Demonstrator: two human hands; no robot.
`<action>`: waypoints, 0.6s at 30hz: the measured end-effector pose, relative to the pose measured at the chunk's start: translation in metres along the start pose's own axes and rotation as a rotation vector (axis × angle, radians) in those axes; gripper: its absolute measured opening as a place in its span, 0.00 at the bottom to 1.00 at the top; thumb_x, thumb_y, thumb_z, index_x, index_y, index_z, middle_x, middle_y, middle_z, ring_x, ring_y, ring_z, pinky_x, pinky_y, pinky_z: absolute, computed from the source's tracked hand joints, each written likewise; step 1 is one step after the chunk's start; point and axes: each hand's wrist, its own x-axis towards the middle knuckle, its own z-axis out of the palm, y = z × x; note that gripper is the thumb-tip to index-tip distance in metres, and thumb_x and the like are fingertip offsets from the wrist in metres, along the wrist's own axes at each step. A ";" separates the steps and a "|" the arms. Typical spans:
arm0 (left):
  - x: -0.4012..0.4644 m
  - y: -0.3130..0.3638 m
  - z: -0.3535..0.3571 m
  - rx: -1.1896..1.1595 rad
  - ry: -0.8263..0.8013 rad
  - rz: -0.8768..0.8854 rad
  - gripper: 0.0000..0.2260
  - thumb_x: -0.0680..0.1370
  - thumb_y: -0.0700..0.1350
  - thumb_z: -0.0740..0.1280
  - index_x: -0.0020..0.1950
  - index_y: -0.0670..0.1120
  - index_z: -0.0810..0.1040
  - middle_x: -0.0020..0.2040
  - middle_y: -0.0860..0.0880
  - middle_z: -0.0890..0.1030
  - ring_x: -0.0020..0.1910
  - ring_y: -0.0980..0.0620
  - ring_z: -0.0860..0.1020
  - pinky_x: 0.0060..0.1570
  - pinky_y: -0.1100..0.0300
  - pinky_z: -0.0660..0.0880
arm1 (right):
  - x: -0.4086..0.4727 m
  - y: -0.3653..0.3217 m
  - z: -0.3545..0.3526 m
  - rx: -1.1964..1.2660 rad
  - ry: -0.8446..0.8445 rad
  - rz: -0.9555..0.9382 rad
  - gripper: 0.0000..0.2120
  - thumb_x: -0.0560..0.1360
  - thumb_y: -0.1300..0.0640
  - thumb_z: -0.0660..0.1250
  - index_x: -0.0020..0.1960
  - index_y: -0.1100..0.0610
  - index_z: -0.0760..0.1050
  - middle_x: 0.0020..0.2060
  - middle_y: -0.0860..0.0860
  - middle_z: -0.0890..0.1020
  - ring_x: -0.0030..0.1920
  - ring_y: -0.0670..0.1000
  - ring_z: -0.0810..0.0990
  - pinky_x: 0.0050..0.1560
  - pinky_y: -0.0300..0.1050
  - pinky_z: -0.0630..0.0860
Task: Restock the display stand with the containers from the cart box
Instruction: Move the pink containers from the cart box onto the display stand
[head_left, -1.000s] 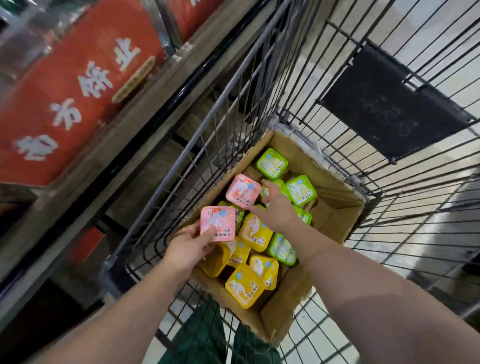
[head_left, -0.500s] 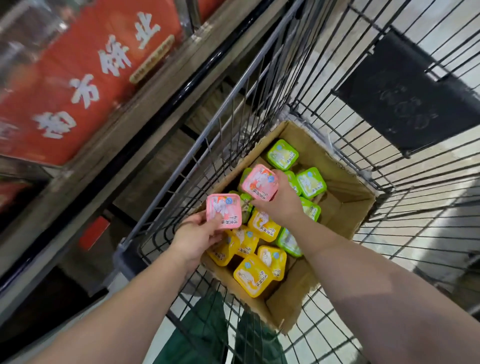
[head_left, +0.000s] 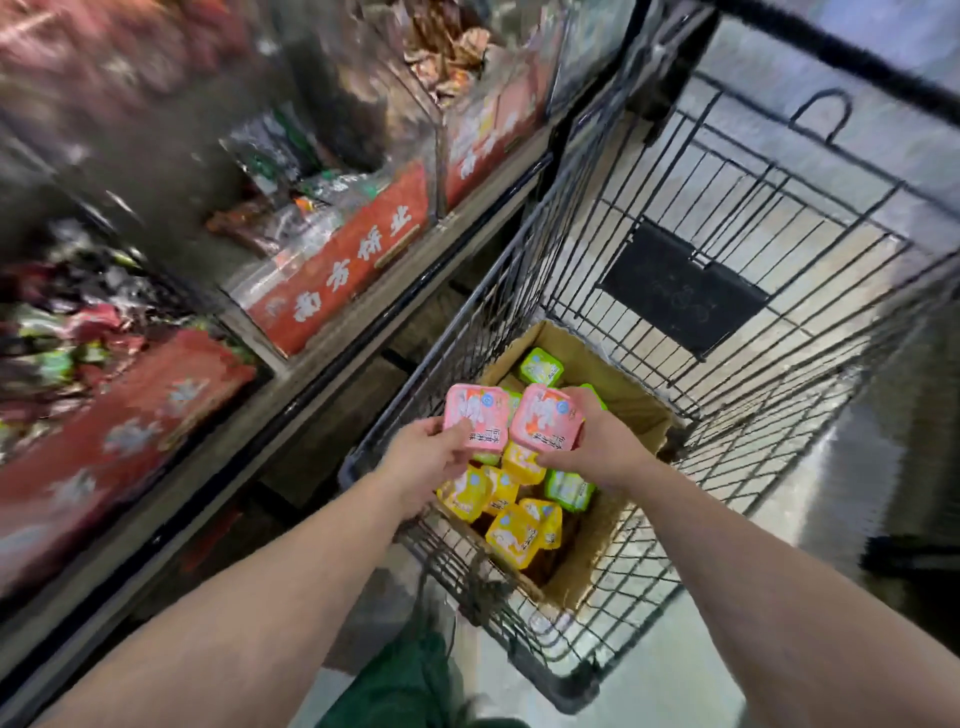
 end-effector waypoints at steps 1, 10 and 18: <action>-0.013 0.000 -0.003 -0.014 -0.011 0.018 0.08 0.79 0.43 0.65 0.57 0.42 0.76 0.46 0.42 0.82 0.41 0.50 0.78 0.46 0.57 0.76 | -0.013 -0.008 -0.001 -0.006 0.002 -0.029 0.44 0.65 0.55 0.79 0.74 0.51 0.58 0.56 0.49 0.79 0.54 0.50 0.78 0.55 0.42 0.73; -0.184 -0.017 -0.083 -0.177 0.072 0.233 0.07 0.79 0.44 0.65 0.55 0.43 0.75 0.45 0.42 0.82 0.44 0.46 0.80 0.53 0.51 0.76 | -0.160 -0.099 0.043 -0.097 0.006 -0.331 0.41 0.68 0.59 0.77 0.74 0.55 0.58 0.54 0.49 0.75 0.48 0.46 0.74 0.36 0.26 0.66; -0.344 -0.028 -0.234 -0.434 0.343 0.432 0.10 0.78 0.44 0.67 0.55 0.39 0.79 0.42 0.43 0.84 0.41 0.46 0.79 0.39 0.56 0.78 | -0.257 -0.250 0.150 -0.216 -0.151 -0.664 0.42 0.65 0.56 0.79 0.72 0.54 0.59 0.57 0.47 0.77 0.52 0.44 0.77 0.48 0.26 0.70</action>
